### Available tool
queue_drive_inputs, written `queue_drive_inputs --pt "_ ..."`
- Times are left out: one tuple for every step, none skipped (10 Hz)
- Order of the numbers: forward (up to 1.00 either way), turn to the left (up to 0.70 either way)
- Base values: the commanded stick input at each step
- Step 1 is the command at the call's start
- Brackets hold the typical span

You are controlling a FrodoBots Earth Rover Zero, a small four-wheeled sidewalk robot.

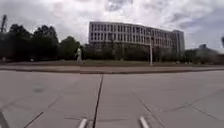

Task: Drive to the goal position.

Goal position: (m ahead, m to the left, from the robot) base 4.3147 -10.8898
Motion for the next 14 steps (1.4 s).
queue_drive_inputs --pt "0.7 -0.35" --pt "0.7 -0.35" --pt "0.7 -0.35" --pt "0.7 -0.35" --pt "0.7 -0.35" --pt "0.7 -0.35" --pt "0.7 -0.35" --pt "0.7 -0.35" --pt "0.7 -0.35" --pt "0.7 -0.35" --pt "0.7 -0.35" --pt "0.7 -0.15" --pt "0.7 0.0" --pt "0.7 0.0"
